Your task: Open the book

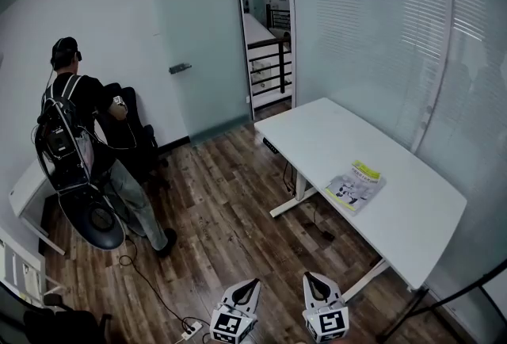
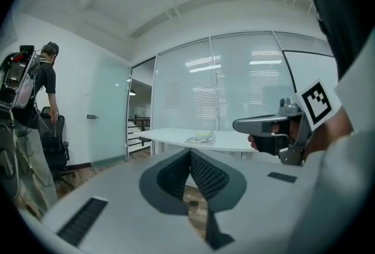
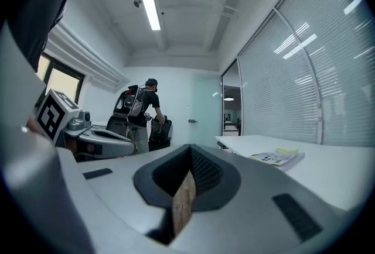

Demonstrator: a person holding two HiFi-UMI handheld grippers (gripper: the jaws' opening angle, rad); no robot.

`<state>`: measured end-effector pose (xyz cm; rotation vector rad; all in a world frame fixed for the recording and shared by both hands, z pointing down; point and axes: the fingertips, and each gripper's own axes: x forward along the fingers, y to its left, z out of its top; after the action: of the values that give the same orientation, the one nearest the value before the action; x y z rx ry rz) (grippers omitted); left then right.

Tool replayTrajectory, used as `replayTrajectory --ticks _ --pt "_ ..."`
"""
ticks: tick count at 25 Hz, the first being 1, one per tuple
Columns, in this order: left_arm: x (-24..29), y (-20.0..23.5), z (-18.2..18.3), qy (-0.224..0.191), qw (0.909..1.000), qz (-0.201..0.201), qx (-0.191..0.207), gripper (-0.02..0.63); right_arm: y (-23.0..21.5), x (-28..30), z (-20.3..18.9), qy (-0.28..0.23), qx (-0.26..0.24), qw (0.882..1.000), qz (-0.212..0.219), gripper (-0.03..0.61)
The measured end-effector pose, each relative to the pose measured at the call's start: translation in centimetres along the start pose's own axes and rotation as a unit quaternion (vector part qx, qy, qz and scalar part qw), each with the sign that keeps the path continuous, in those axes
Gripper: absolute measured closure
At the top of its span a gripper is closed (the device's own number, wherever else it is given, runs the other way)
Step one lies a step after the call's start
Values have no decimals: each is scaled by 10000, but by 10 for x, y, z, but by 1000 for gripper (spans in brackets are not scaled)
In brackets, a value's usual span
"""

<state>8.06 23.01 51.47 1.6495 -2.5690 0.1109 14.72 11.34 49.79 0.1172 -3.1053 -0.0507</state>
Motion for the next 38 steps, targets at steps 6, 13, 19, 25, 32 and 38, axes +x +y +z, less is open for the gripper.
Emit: replayTrajectory --ticks 6,13,19,25,32,38 --pt "-3 15 0 26 9999 63 96 601 8 12 9 18 -144 9999 -45 574" --pt "-4 48 -6 59 9999 62 -127 601 23 32 8 42 -178 9998 -60 574" --pt "-17 80 -14 66 9999 -82 -2 601 16 40 1 174 -159 9988 -437 574" --pt "-16 111 -14 25 9999 -150 21 601 24 53 5 159 -158 9986 -471 574" --pt "-4 111 -25 145 9995 -263 6 601 25 68 -7 304 -32 9993 -218 574" --pt "24 113 -26 179 9997 -157 58 601 -5 95 -8 143 77 9986 -495 574"
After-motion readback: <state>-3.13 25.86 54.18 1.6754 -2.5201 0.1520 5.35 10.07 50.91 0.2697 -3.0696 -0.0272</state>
